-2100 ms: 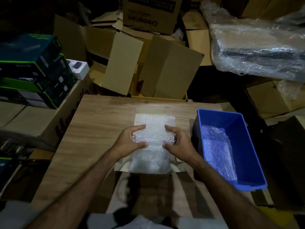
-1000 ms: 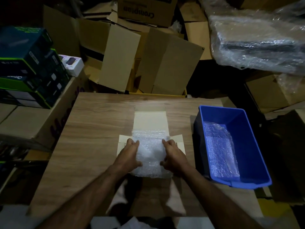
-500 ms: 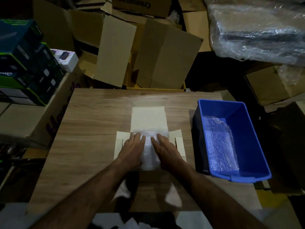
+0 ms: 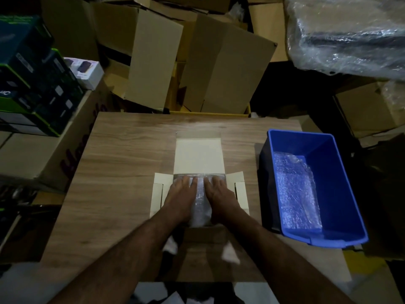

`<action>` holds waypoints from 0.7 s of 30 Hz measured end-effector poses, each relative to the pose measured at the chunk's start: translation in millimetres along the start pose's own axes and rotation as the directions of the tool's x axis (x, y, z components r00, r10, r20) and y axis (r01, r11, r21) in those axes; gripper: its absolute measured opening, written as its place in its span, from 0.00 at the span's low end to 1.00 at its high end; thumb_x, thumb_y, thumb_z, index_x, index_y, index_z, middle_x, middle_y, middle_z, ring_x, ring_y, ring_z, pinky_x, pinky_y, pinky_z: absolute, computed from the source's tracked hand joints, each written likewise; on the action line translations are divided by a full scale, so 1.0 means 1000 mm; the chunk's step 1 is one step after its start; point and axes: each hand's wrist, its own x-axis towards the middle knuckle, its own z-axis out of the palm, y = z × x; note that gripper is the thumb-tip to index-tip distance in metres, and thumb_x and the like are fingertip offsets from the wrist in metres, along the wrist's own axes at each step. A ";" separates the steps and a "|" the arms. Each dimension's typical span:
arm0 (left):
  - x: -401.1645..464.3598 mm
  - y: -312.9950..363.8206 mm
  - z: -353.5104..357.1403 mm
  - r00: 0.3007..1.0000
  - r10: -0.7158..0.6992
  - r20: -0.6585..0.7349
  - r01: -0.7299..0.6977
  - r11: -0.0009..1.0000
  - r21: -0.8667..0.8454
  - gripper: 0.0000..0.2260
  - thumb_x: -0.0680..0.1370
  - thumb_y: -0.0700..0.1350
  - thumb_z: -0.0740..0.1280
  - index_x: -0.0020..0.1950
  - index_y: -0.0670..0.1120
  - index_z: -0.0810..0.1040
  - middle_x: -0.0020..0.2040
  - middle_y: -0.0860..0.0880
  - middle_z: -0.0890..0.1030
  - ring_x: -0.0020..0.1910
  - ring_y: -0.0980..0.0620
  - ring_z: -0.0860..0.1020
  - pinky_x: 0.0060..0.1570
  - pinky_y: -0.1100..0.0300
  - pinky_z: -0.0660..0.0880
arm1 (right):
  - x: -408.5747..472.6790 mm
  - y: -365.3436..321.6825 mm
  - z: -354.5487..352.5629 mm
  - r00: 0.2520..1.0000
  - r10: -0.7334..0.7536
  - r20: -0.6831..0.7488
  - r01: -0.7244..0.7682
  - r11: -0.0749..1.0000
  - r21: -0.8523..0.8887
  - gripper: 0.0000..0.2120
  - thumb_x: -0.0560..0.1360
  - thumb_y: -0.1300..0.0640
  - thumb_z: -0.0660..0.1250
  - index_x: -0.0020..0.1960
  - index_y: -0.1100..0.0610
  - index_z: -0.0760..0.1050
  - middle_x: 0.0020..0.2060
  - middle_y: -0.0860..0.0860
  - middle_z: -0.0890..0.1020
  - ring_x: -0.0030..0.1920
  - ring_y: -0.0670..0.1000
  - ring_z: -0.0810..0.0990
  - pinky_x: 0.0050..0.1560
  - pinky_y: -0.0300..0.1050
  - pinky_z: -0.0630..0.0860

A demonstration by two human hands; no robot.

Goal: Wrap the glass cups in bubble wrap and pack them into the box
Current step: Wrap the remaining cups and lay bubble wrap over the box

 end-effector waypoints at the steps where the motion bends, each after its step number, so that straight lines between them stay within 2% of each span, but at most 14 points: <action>1: 0.001 -0.001 0.000 1.000 0.016 -0.001 -0.016 1.000 0.009 0.37 0.74 0.55 0.71 0.78 0.44 0.60 0.72 0.41 0.68 0.70 0.41 0.69 0.69 0.47 0.68 | 0.003 0.000 0.001 1.000 -0.004 -0.013 0.004 1.000 -0.019 0.60 0.62 0.54 0.83 0.81 0.61 0.48 0.76 0.60 0.59 0.75 0.62 0.61 0.64 0.54 0.75; 4: 0.001 -0.003 -0.001 1.000 0.007 -0.015 -0.007 1.000 -0.019 0.32 0.74 0.45 0.73 0.75 0.42 0.65 0.69 0.40 0.70 0.67 0.40 0.69 0.65 0.47 0.69 | 0.009 0.003 0.002 1.000 -0.011 -0.009 0.010 0.998 -0.056 0.60 0.57 0.49 0.84 0.78 0.61 0.54 0.71 0.59 0.65 0.71 0.61 0.66 0.59 0.54 0.77; 6: 0.004 -0.003 0.002 1.000 0.014 -0.006 -0.014 1.000 -0.017 0.33 0.73 0.48 0.73 0.75 0.42 0.65 0.70 0.40 0.70 0.68 0.40 0.69 0.67 0.47 0.68 | 0.013 0.006 0.002 1.000 -0.020 -0.001 0.020 0.997 -0.079 0.60 0.55 0.48 0.84 0.78 0.61 0.56 0.70 0.59 0.67 0.69 0.61 0.67 0.59 0.54 0.77; 9: 0.007 -0.006 0.000 0.998 0.062 0.033 -0.062 0.998 -0.003 0.35 0.74 0.54 0.70 0.77 0.44 0.62 0.72 0.42 0.69 0.70 0.43 0.68 0.70 0.51 0.66 | 0.016 0.007 -0.001 0.999 -0.037 0.013 0.038 0.994 -0.099 0.58 0.57 0.48 0.83 0.78 0.62 0.57 0.70 0.59 0.67 0.70 0.61 0.67 0.62 0.53 0.76; 11: 0.008 -0.014 -0.010 0.989 0.093 0.113 -0.090 0.996 -0.031 0.39 0.70 0.54 0.74 0.77 0.46 0.62 0.72 0.44 0.67 0.71 0.43 0.67 0.68 0.54 0.68 | 0.014 0.008 -0.006 0.998 -0.046 0.049 0.051 0.994 -0.100 0.56 0.60 0.50 0.83 0.78 0.63 0.55 0.72 0.59 0.66 0.71 0.62 0.66 0.65 0.53 0.74; 13: 0.011 -0.024 -0.022 0.965 0.077 0.252 -0.034 0.985 -0.168 0.45 0.67 0.55 0.78 0.79 0.51 0.59 0.74 0.48 0.63 0.74 0.43 0.65 0.69 0.52 0.70 | 0.009 0.011 -0.013 0.996 -0.058 0.066 0.064 0.994 -0.085 0.50 0.64 0.53 0.81 0.78 0.61 0.58 0.71 0.60 0.67 0.71 0.62 0.68 0.64 0.55 0.75; 15: 0.015 -0.033 -0.026 0.951 0.057 0.304 0.015 0.973 -0.230 0.49 0.65 0.55 0.79 0.80 0.54 0.56 0.76 0.48 0.62 0.74 0.42 0.64 0.68 0.48 0.72 | 0.004 0.014 -0.021 0.997 -0.074 0.029 0.076 0.994 -0.081 0.45 0.65 0.52 0.80 0.75 0.59 0.62 0.70 0.59 0.68 0.70 0.61 0.69 0.61 0.55 0.76; 17: 0.016 -0.028 -0.027 0.938 0.078 0.338 -0.027 0.988 -0.153 0.53 0.63 0.53 0.80 0.81 0.53 0.52 0.78 0.45 0.60 0.76 0.39 0.61 0.69 0.48 0.71 | -0.001 0.012 -0.023 0.997 -0.070 0.040 0.073 0.994 -0.079 0.49 0.65 0.50 0.81 0.77 0.58 0.59 0.73 0.60 0.65 0.72 0.61 0.66 0.65 0.55 0.74; 19: 0.012 -0.013 -0.026 0.917 0.025 0.397 -0.003 0.998 -0.056 0.57 0.65 0.49 0.81 0.82 0.49 0.46 0.80 0.39 0.53 0.78 0.36 0.57 0.71 0.47 0.69 | -0.005 0.007 -0.022 0.992 -0.062 0.110 0.074 0.991 -0.111 0.58 0.63 0.51 0.83 0.80 0.60 0.51 0.77 0.64 0.59 0.75 0.64 0.63 0.67 0.57 0.73; 21: 0.011 -0.002 -0.014 0.943 -0.058 0.327 0.074 0.997 -0.036 0.51 0.71 0.48 0.78 0.82 0.48 0.46 0.80 0.36 0.51 0.77 0.34 0.59 0.69 0.47 0.71 | -0.004 0.003 -0.016 0.992 -0.036 0.121 0.053 0.989 -0.138 0.61 0.62 0.51 0.84 0.81 0.61 0.48 0.77 0.67 0.57 0.75 0.65 0.62 0.66 0.58 0.74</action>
